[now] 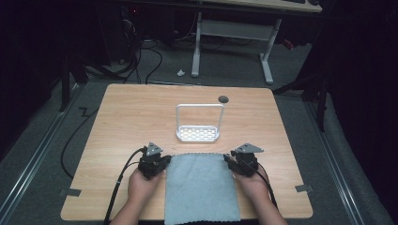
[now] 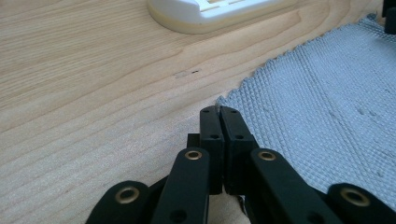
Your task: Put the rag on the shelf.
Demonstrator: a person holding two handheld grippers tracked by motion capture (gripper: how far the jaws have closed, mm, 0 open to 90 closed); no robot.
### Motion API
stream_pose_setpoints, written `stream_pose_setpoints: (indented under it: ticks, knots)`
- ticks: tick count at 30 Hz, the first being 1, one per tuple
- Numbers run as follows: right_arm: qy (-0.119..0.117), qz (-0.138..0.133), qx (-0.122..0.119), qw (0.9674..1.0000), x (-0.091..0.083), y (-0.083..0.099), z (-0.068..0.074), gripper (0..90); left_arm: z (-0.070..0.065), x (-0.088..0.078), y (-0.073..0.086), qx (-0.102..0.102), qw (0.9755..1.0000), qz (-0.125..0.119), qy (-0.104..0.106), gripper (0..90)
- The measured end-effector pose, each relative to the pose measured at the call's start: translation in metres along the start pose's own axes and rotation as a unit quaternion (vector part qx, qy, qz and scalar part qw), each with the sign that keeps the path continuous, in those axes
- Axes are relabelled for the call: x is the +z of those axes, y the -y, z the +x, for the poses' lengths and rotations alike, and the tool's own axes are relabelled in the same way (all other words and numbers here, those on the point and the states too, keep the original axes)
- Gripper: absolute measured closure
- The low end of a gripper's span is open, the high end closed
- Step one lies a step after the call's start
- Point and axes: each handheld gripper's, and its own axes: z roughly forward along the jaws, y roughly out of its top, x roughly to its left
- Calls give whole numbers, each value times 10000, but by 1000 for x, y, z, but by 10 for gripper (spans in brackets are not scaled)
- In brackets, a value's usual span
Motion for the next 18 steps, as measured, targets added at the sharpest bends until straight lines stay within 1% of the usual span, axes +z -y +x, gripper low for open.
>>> stream_pose_setpoints:
  ticks: [2,3,4,5,6,8,9,10,11,12,14,15,16,17,18]
  knots:
    - [-22,18,6,10000,1,0,-2,634,0,0,0,-6,10000,-1,5,882]
    - [-115,39,46,9999,2,0,-3,633,1,0,0,-32,10000,0,25,882]
    - [-104,54,-3,9999,3,0,-3,636,1,0,0,-38,10000,0,29,882]
    - [-104,54,-3,9999,3,0,-3,636,1,0,0,-38,10000,0,29,882]
    - [-87,71,-65,9999,5,0,-3,641,2,0,0,-83,9999,16,77,883]
    - [-123,71,-29,9999,6,-1,-2,665,5,0,0,-175,9997,11,177,883]
    - [-138,74,-48,9999,6,-1,-1,677,5,0,0,-175,9997,11,177,883]
    - [-138,68,-110,9998,7,-2,0,703,5,0,0,-211,9995,5,221,883]
    - [-138,68,-110,9998,7,-2,0,703,6,0,0,-222,9995,6,237,883]
    - [-102,99,-150,9998,7,-3,4,779,6,0,0,-215,9994,12,254,883]
    - [-78,179,-146,9997,7,-4,8,861,5,0,0,-171,9997,11,195,887]
    - [-83,171,-185,9996,7,-4,9,882,4,-1,0,-102,9998,22,141,889]
    - [-46,176,-241,9995,7,-4,11,887,3,-1,0,-86,9999,21,125,891]
    - [-46,176,-241,9995,7,-4,11,887,3,-1,0,-86,9999,21,125,893]
    - [-34,150,-289,9995,7,-4,11,892,2,-1,0,-36,10000,-7,83,894]
